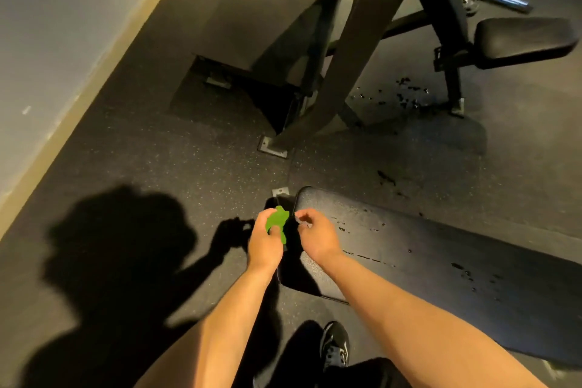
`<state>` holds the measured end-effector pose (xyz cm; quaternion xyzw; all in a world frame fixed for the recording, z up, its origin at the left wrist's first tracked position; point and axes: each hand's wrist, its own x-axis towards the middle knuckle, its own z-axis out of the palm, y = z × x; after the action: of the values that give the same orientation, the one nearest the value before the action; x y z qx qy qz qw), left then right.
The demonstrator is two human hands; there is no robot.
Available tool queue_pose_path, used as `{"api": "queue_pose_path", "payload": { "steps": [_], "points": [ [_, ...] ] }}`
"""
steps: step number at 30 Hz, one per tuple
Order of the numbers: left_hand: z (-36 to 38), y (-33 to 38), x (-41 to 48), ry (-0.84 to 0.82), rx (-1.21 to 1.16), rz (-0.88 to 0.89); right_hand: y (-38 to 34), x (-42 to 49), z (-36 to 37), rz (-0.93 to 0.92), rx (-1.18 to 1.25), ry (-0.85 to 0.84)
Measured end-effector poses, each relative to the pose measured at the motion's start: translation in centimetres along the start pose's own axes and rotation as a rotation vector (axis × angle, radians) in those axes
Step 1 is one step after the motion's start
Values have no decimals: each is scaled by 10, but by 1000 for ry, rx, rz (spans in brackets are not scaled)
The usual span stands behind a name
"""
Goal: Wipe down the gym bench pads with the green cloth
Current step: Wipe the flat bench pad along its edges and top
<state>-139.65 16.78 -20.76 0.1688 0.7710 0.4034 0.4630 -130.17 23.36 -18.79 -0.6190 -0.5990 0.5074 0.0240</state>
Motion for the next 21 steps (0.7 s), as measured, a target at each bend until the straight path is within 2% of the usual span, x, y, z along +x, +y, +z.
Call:
{"api": "queue_pose_path", "payload": {
  "steps": [4, 7, 11, 13, 18, 21],
  "points": [
    [33, -35, 68, 27, -43, 56, 37, 62, 7, -122, -200, 105],
    [60, -54, 116, -2, -87, 165, 64, 112, 15, -287, -304, 175],
    [83, -67, 158, -102, -58, 285, 87, 161, 24, -302, -521, 212],
    [93, -69, 172, -171, -37, 288, 96, 177, 32, -335, -593, 251],
    [104, -88, 174, -138, -52, 298, 113, 190, 48, -454, -666, 442],
    [104, -99, 174, -96, 4, 345, 116, 193, 46, -490, -657, 472]
  ]
}}
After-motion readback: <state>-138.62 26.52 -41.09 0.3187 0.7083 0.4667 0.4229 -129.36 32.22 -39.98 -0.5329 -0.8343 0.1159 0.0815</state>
